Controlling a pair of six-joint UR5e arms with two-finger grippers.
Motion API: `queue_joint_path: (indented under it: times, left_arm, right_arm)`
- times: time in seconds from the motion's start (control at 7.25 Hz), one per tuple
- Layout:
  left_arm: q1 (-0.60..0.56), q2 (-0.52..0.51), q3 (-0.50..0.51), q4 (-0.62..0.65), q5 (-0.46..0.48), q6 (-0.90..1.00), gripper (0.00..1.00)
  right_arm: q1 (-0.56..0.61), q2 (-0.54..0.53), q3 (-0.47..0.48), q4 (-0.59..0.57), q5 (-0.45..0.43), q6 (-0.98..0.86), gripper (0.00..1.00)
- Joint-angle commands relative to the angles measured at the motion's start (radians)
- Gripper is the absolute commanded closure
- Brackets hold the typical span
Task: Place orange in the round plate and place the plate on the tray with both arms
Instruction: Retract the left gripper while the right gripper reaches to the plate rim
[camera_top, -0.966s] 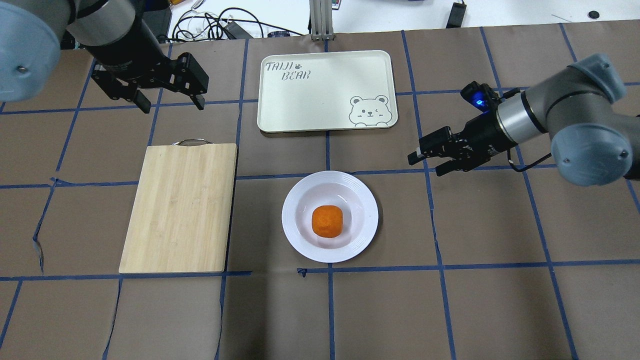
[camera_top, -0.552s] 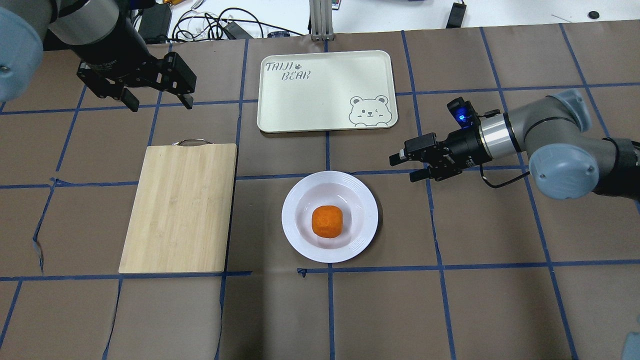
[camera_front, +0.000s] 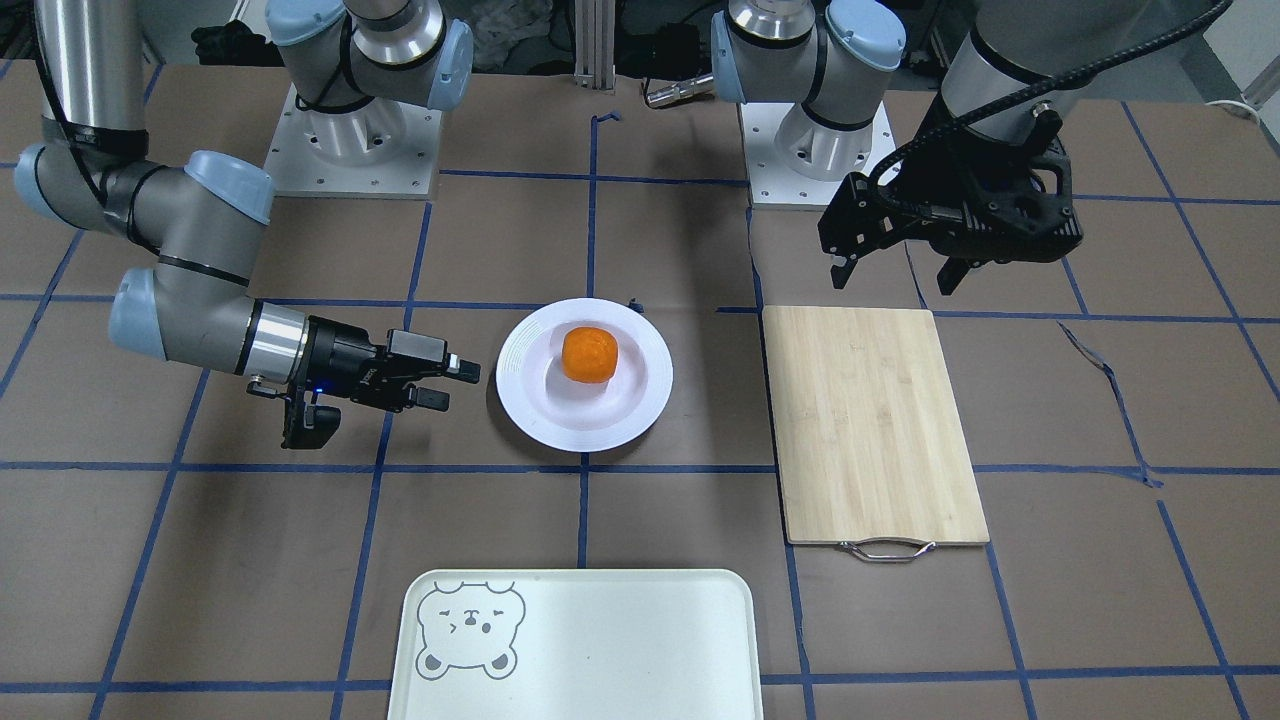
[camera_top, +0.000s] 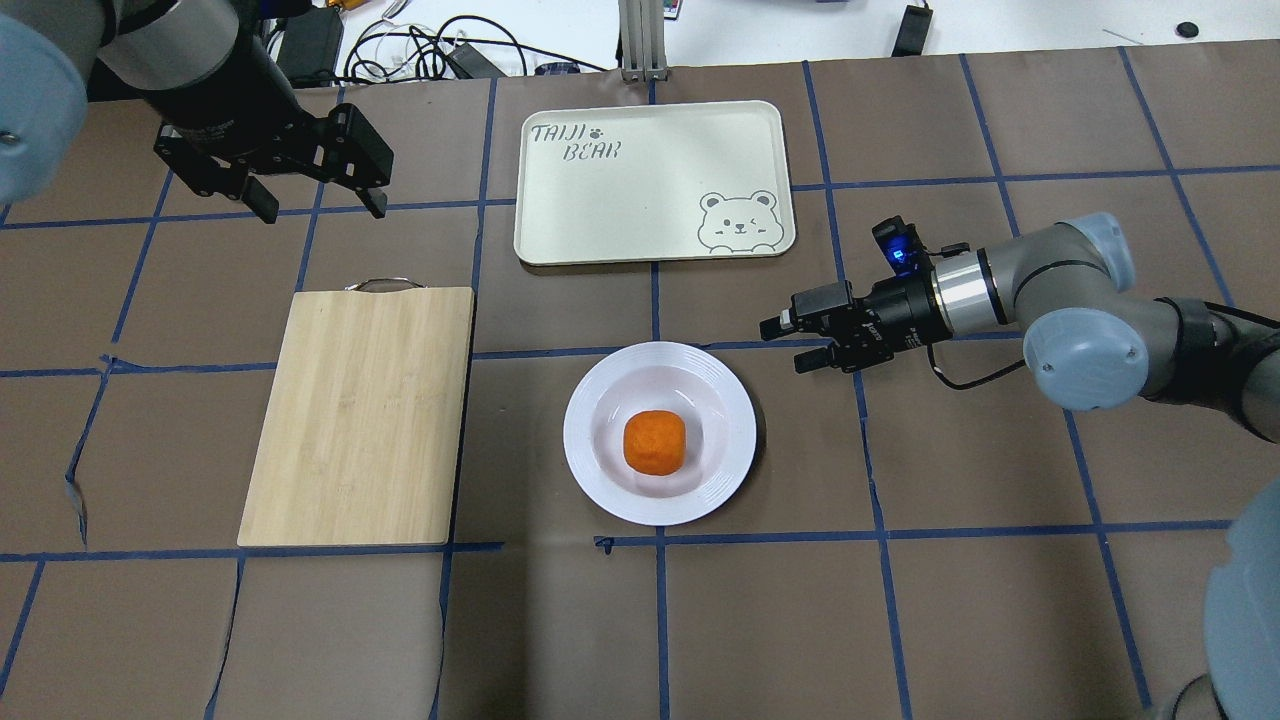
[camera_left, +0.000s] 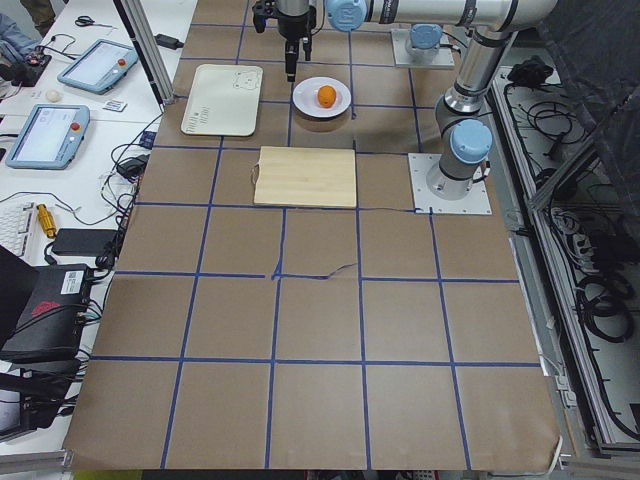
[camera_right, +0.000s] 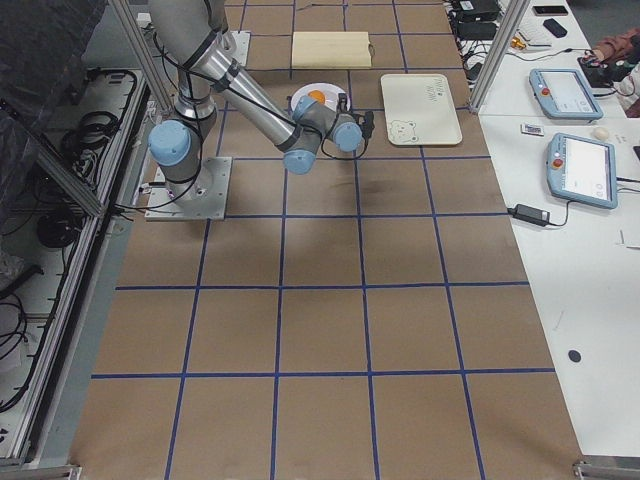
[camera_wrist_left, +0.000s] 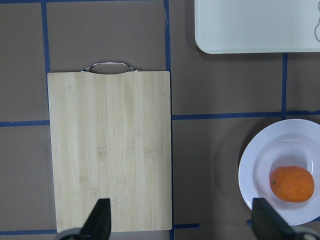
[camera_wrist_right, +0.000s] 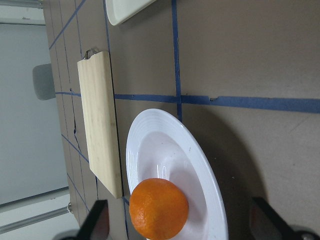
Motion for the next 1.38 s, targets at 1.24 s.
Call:
queue_joint_path:
  times: [1.24]
  left_arm:
    - [0.004, 0.000, 0.002, 0.000, 0.000, -0.001, 0.00]
  right_arm:
    - [0.157, 0.075, 0.000, -0.195, -0.132, 0.131, 0.07]
